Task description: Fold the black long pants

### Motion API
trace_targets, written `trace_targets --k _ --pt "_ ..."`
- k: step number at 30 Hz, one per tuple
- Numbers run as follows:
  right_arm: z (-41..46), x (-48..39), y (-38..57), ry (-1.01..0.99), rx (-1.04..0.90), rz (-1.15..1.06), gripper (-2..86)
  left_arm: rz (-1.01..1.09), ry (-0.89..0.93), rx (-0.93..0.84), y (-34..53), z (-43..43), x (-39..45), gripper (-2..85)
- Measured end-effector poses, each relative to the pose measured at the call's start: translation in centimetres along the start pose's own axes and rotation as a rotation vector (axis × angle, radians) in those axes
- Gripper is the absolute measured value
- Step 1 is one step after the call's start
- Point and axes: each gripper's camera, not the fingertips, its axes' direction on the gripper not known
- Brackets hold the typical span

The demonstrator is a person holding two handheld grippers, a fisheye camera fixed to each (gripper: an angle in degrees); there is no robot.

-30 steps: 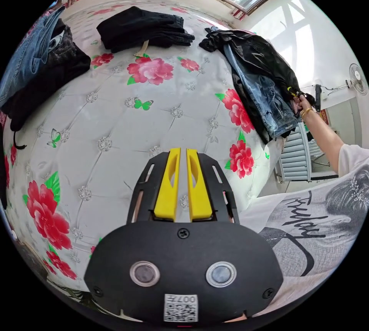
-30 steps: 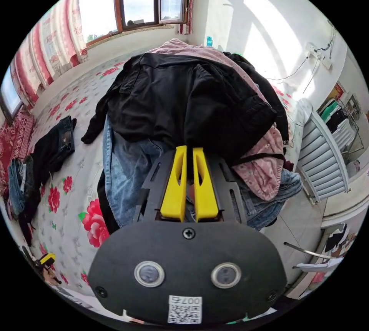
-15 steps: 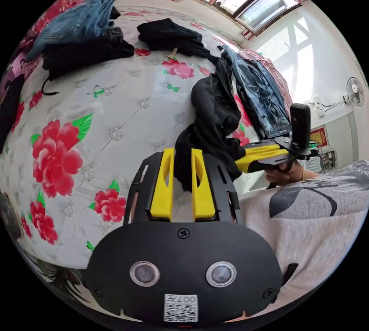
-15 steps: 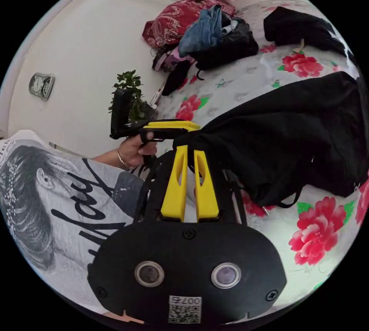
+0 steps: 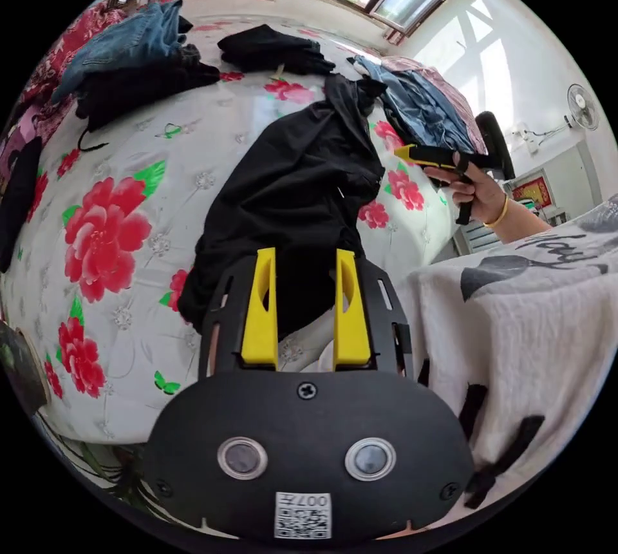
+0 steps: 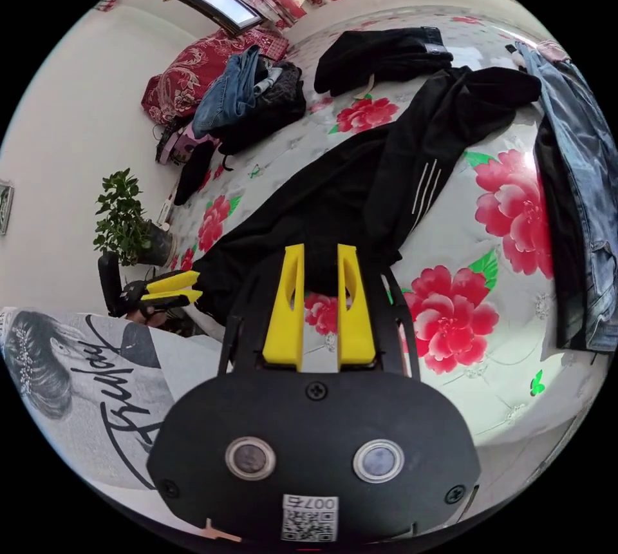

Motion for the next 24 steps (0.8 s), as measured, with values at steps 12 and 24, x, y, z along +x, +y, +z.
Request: trace_targets --k 12,24 --pt "-1.5 0.7 -4.9 0.181 0.077 0.055 8.6 0.088 -0.163 -0.160 -2.8 2.3 -0.2 3.2" --pt "0.4 2.7 -17.6 0.201 0.105 0.056 9.7 -0.542 -0.290 0.141 2.6 -11.4 -9.9 3.1"
